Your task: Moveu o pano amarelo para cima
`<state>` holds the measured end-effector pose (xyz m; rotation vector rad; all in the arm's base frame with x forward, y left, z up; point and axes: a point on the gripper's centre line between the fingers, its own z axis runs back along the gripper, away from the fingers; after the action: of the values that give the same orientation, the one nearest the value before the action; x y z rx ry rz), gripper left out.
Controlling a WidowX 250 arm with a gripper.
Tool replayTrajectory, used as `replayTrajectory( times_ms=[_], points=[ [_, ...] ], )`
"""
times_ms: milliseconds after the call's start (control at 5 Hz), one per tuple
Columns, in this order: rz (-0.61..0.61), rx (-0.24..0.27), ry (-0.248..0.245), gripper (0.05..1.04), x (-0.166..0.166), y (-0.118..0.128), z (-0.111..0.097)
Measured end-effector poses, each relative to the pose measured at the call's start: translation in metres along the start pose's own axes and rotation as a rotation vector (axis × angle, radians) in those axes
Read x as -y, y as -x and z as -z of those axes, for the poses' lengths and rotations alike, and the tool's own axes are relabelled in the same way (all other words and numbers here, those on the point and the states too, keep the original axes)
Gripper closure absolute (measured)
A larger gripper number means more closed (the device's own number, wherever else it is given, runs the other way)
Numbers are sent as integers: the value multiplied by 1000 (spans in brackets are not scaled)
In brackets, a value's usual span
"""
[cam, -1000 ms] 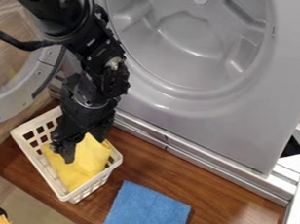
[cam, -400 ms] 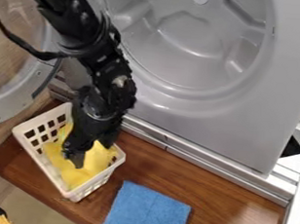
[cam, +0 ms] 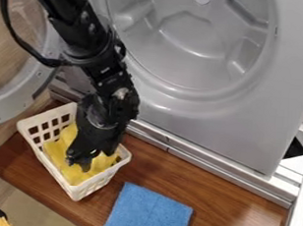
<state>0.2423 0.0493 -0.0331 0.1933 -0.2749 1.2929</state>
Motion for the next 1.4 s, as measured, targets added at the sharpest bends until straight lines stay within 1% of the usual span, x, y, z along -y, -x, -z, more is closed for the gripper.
replayTrajectory(
  times_ms=[200, 400, 600, 1000, 1200, 1400],
  points=[
    [6, 16, -11, 740, -1, 0, -1],
    [6, 19, -9, 947, 0, 3, -2],
    [12, 27, -23, 1029, -1, 6, -3],
    [23, 38, -24, 1034, -2, 9, -4],
    [9, 42, 24, 1034, -6, 7, -19],
    [-12, 63, 86, 1034, -8, 1, -44]
  ],
)
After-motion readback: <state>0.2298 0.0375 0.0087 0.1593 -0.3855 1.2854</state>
